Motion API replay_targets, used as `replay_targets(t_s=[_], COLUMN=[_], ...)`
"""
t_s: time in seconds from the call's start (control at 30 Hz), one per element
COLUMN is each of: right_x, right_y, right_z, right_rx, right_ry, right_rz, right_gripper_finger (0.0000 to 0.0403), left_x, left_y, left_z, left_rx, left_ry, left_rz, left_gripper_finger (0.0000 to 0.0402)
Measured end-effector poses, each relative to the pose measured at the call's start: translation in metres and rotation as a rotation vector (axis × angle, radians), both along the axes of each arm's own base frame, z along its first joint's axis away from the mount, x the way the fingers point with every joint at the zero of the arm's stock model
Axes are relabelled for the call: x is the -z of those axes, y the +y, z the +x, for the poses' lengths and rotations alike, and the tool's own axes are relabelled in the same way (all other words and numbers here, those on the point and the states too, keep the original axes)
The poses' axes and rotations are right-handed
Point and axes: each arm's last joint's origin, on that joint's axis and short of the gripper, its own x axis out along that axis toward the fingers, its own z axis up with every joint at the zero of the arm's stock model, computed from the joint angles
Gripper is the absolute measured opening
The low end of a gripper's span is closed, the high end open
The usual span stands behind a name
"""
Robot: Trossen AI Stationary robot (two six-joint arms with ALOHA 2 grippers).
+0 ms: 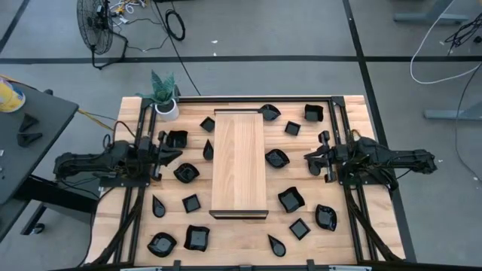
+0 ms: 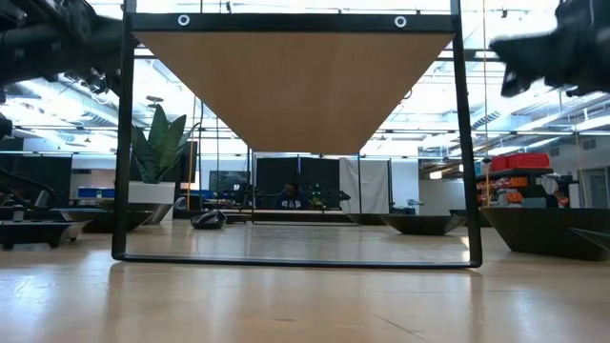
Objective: Pick & Place Mini shaped plates
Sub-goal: Put the distorted square plate on the shelf
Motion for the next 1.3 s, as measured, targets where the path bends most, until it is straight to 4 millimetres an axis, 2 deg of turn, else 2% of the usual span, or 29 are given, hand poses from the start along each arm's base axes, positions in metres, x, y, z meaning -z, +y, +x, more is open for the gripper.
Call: replay_targets(t_s=[0.17, 0.23, 0.5, 0.63, 0.77, 1.0, 1.13, 1.3], right_x=[-0.023, -0.027, -0.032, -0.041, -0.060, -0.101, -0.123, -0.152], right_y=[-0.003, -0.005, -0.009, -0.009, -0.008, -0.007, -0.007, -0.005], right_z=[-0.008, -0.011, -0.014, -0.018, -0.023, -0.040, -0.056, -0.081], right_rx=[0.030, 0.046, 0.093, 0.082, 0.092, 0.152, 0.184, 0.167], right_ry=[-0.240, -0.301, -0.389, -0.411, -0.395, -0.152, -0.023, 0.039], right_rz=[0.253, 0.350, 0.573, 0.572, 0.522, 0.410, 0.337, 0.230], right_gripper_finger=[0.0029, 0.0029, 0.0025, 0.0005, 0.0005, 0.0002, 0.0001, 0.0001], left_x=[-0.008, -0.017, -0.062, -0.084, -0.112, -0.148, -0.162, -0.181], left_y=[0.000, 0.000, 0.000, 0.000, 0.000, -0.001, -0.001, 0.000], left_z=[-0.002, -0.005, -0.023, -0.034, -0.045, -0.063, -0.076, -0.103], left_rx=[0.008, 0.008, -0.007, -0.004, -0.003, 0.009, -0.004, -0.050], left_ry=[-0.049, -0.080, -0.146, -0.085, -0.009, 0.148, 0.158, 0.170], left_rz=[-0.022, -0.021, -0.010, -0.015, -0.016, 0.034, 0.092, 0.130], left_gripper_finger=[0.0009, 0.0009, 0.0004, 0.0003, 0.0003, 0.0002, 0.0001, 0.0001])
